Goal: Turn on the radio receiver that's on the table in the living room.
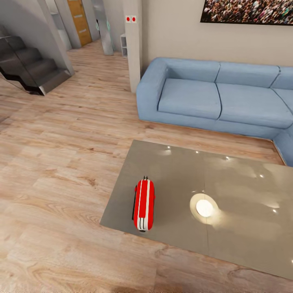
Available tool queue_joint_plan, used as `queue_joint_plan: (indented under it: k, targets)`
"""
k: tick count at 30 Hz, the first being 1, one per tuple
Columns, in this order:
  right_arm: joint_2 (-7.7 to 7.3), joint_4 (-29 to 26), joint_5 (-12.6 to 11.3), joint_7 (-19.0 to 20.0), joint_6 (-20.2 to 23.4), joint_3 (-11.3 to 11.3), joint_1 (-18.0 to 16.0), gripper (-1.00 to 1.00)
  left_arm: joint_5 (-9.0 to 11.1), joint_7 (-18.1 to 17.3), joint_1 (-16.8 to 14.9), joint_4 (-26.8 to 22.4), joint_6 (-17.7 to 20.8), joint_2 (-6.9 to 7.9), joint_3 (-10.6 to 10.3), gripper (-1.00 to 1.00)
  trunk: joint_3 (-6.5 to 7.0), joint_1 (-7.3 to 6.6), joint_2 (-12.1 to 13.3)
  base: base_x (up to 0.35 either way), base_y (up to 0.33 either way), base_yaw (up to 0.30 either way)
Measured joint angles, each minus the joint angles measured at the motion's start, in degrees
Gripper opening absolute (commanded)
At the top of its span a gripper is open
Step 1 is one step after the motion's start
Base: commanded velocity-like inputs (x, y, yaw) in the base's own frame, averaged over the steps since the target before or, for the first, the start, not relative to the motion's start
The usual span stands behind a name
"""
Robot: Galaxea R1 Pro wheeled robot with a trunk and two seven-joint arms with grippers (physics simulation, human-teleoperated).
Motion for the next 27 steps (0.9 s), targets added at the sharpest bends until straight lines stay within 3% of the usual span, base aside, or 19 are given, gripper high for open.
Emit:
queue_joint_plan:
  k: [10, 27]
  targets:
    - [0.0, 0.0, 0.0, 0.0, -0.1, 0.0, 0.0, 1.0, 0.0, 0.0, 0.0, 0.0, 0.0, 0.0, 0.0, 1.0, -0.82, 0.0, 0.0, 0.0, 0.0, 0.0]
    - [0.0, 0.0, 0.1, 0.2, -0.5, 0.1, 0.0, 1.0, 0.0, 0.0, 0.0, 0.0, 0.0, 0.04, 0.0, 1.0, -0.93, 0.0, 0.0, 0.0, 0.0, 0.0]
